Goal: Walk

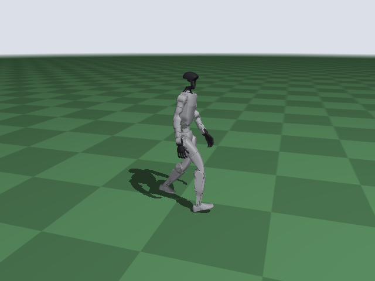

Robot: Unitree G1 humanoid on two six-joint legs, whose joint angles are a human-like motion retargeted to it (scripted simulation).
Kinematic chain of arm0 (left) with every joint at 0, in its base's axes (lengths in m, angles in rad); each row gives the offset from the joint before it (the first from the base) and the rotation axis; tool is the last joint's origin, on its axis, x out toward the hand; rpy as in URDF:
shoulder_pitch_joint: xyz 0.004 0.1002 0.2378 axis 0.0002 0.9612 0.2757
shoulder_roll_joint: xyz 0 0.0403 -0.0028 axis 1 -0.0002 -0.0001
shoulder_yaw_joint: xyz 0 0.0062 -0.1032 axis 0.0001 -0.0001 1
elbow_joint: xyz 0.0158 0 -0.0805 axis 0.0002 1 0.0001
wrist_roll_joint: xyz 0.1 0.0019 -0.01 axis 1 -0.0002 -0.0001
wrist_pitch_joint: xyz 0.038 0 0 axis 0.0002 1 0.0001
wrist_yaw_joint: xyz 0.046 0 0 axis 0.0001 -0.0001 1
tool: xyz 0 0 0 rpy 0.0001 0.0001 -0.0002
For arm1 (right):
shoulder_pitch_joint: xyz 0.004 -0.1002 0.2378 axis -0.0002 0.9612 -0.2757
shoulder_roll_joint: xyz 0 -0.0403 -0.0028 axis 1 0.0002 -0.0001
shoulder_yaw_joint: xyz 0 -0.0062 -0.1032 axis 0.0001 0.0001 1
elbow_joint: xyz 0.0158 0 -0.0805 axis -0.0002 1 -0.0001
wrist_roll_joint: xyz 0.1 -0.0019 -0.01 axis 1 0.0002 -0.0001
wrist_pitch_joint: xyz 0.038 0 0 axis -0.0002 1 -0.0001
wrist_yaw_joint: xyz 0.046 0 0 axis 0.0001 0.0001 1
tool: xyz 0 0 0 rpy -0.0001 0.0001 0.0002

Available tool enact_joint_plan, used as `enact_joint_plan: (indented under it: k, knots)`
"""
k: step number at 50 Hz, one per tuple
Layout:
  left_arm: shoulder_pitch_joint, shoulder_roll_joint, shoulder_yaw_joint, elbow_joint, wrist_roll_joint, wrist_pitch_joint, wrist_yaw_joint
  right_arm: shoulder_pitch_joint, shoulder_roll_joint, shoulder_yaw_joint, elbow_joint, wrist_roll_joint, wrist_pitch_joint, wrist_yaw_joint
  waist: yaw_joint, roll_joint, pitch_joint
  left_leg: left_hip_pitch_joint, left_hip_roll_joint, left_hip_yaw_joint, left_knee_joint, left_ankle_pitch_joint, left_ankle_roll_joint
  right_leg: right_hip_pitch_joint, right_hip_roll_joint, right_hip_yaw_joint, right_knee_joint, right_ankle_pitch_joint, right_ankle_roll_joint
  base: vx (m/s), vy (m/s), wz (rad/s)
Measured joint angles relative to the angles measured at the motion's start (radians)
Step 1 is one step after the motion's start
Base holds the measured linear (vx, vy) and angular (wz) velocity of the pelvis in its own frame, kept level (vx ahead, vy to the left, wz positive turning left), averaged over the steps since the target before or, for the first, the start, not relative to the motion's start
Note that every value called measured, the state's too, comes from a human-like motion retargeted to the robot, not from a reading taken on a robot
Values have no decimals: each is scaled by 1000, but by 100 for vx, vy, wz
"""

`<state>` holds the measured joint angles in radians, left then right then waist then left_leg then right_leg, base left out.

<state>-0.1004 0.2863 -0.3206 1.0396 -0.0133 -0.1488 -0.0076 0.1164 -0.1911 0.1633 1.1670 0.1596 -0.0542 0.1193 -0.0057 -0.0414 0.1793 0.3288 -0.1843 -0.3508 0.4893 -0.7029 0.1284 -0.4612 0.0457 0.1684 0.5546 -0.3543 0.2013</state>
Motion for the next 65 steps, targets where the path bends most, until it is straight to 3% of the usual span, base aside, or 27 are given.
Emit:
enact_joint_plan:
  k: [3,7,10,12,18,24,30,33,35,38,42,47,50,53,59,65]
  knots:
    - [40,-21,36,126,10,28,3,-21,-32,-13,24,-5,-8,-32,6,49,-5,-23,33,-23,258,13,-64,-9,49,-63,190,-15,-38,70,-13,81]
    - [117,-62,76,251,31,51,-12,-36,-90,-26,22,-1,-17,-64,40,126,-27,-208,113,56,694,177,-185,20,73,-178,285,-83,-116,65,-14,80]
    - [163,-75,85,261,44,61,-41,-62,-142,-37,12,-6,-14,-79,91,135,-59,-431,169,144,920,223,-167,64,42,-237,254,-135,-149,62,-18,95]
    - [190,-80,86,241,48,63,-59,-84,-173,-43,9,-12,-11,-87,133,121,-71,-563,181,196,971,187,-130,116,12,-265,206,-158,-155,59,-21,91]
    - [259,-119,97,197,51,54,-91,-158,-241,-59,-2,-16,-16,-104,240,88,-67,-793,192,348,715,69,-69,326,-42,-337,28,-194,-150,54,-18,68]
    - [275,-171,96,229,55,59,-97,-235,-252,-45,-31,-32,-39,-97,235,49,-78,-869,208,526,196,97,-79,480,-85,-454,-93,-225,-129,46,-4,98]
    - [246,-183,112,265,58,74,-81,-261,-185,6,-76,-55,-52,-55,206,25,-142,-918,282,718,35,129,-79,514,-99,-563,-41,-248,-117,49,9,86]
    - [222,-172,149,283,34,83,-63,-235,-129,33,-90,-63,-53,-31,197,-9,-175,-927,298,766,131,149,-44,517,-133,-552,46,-246,-101,61,13,55]
    - [197,-152,186,293,-1,88,-48,-208,-84,46,-91,-66,-47,-10,187,-44,-191,-924,287,779,210,146,-11,510,-164,-522,141,-217,-77,66,15,61]
    - [160,-115,238,282,-72,87,-27,-155,-25,52,-72,-68,-30,24,156,-100,-206,-911,221,766,299,116,41,459,-236,-465,371,-81,-26,63,16,106]
    - [76,-42,282,199,-166,81,10,-117,24,54,-24,-75,-1,71,78,-202,-207,-830,22,715,212,119,105,299,-359,-330,700,70,5,58,15,173]
    - [-23,19,282,52,-191,60,69,-95,18,51,23,-90,13,62,2,-200,-172,-645,-119,538,64,135,105,144,-398,-227,816,-57,-87,53,7,202]
    - [-63,37,262,-18,-171,49,86,-87,4,48,31,-94,19,35,-29,-170,-142,-511,-157,401,-19,151,79,68,-371,-189,725,-152,-142,49,2,215]
    - [-89,38,222,-58,-145,42,83,-88,-6,43,40,-91,26,15,-45,-138,-120,-406,-162,264,-62,149,60,-3,-288,-147,572,-191,-159,48,2,210]
    - [-88,1,130,-17,-71,39,41,-123,-26,29,68,-63,34,-9,-39,-82,-113,-279,-135,39,-91,127,37,-103,-70,-64,183,-143,-93,50,5,182]
    - [-7,-57,97,159,5,64,-18,-156,-59,-4,64,-39,26,-18,-17,-45,-140,-228,-112,-52,20,74,6,-150,74,23,-52,-71,-34,56,8,151]
